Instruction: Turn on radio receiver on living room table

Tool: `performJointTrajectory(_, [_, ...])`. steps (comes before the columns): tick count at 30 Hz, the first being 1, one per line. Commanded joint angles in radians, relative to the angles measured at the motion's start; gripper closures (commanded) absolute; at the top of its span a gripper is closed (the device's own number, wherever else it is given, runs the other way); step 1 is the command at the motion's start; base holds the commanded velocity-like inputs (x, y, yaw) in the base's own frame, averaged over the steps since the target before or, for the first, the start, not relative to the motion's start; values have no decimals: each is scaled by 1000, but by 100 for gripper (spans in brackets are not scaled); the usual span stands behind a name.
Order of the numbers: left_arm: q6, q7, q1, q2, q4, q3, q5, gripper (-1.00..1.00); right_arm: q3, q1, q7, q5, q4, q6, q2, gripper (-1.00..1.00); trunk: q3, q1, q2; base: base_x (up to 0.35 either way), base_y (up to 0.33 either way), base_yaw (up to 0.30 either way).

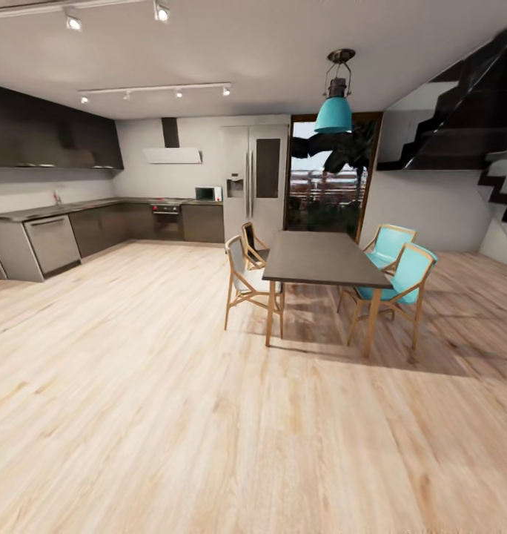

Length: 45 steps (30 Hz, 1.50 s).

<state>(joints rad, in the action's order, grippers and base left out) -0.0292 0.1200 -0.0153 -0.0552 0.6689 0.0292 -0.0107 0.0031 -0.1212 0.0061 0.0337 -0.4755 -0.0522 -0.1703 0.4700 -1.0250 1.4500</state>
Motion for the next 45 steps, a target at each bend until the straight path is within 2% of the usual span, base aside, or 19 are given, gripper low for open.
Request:
performJointTrajectory(1, [0, 0, 0, 0, 0, 0, 0, -100, 0, 0, 0, 0, 0, 0, 0, -100, 0, 0, 0, 0, 0, -277])
performJointTrajectory(45, [0, 0, 0, 0, 0, 0, 0, -100, 0, 0, 0, 0, 0, 0, 0, -100, 0, 0, 0, 0, 0, -277])
